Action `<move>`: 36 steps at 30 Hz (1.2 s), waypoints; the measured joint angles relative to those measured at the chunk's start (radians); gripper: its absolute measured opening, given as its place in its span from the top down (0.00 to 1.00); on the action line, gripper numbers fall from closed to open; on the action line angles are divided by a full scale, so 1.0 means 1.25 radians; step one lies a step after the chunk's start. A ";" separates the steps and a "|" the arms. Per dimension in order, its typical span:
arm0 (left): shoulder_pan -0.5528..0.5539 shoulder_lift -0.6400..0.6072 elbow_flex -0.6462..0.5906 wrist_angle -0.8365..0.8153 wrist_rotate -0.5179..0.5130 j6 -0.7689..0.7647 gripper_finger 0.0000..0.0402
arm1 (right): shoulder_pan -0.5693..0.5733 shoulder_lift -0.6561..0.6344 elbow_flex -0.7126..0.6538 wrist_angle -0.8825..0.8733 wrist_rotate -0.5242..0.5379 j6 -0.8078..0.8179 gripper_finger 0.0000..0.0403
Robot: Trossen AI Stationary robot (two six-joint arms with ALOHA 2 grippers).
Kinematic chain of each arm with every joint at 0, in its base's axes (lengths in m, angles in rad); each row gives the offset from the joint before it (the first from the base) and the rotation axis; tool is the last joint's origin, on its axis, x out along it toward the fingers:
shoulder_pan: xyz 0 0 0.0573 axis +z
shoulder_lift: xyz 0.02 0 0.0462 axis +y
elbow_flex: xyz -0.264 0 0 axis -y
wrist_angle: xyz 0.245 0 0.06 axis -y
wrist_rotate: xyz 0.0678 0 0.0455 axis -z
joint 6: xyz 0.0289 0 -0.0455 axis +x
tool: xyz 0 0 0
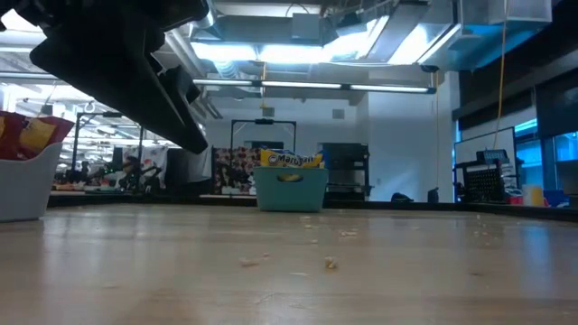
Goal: Sort Maruchan noodles
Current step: Put the orange noodle pack into the black bin
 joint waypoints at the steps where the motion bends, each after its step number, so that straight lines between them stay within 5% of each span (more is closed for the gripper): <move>1: 0.000 0.000 0.000 0.000 0.000 0.000 0.55 | 0.012 0.000 0.000 -0.019 -0.005 0.016 0.67; 10: 0.006 0.000 0.000 0.000 0.000 0.000 0.55 | 0.116 0.000 0.000 -0.061 -0.048 0.077 0.67; 17: 0.023 0.000 0.000 -0.001 0.000 -0.001 0.55 | 0.175 0.043 0.000 -0.073 0.018 0.015 0.67; 36: 0.027 0.000 0.000 0.006 0.006 -0.003 0.55 | 0.201 0.241 0.000 -0.003 0.001 -0.007 0.67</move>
